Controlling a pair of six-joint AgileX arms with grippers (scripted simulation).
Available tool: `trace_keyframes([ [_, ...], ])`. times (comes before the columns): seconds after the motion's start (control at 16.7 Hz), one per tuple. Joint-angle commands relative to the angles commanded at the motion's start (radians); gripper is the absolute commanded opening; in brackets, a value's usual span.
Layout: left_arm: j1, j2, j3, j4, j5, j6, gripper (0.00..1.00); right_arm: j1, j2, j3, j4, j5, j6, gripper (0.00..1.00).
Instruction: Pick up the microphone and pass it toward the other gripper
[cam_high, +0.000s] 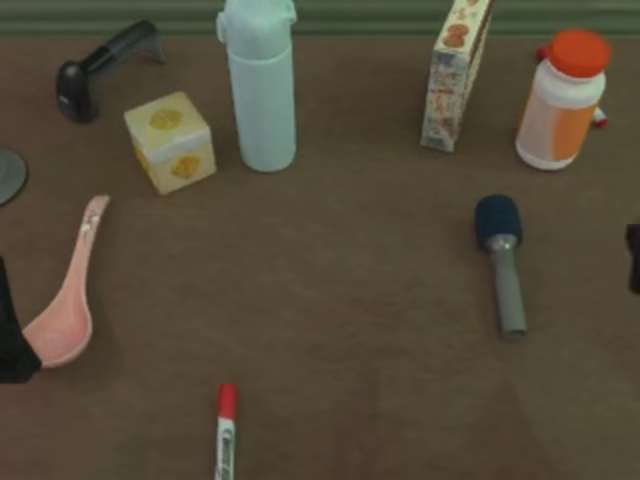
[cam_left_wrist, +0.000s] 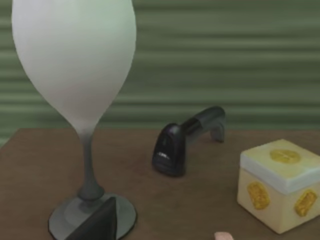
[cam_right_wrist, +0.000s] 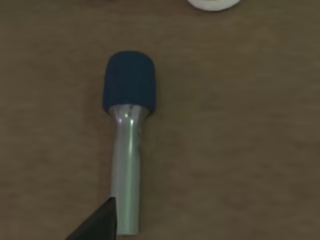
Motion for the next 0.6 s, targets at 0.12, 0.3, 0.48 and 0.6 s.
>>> trace_keyframes([
  [0.12, 0.000, 0.000, 0.000, 0.000, 0.000, 0.000, 1.00, 0.053, 0.220, 0.140, -0.116, 0.014, 0.056, 1.00],
  [0.3, 0.000, 0.000, 0.000, 0.000, 0.000, 0.000, 1.00, 0.129, 0.512, 0.337, -0.275, 0.034, 0.134, 1.00],
  [0.48, 0.000, 0.000, 0.000, 0.000, 0.000, 0.000, 1.00, 0.193, 0.732, 0.511, -0.404, 0.049, 0.201, 1.00],
  [0.6, 0.000, 0.000, 0.000, 0.000, 0.000, 0.000, 1.00, 0.227, 0.848, 0.607, -0.469, 0.057, 0.237, 1.00],
])
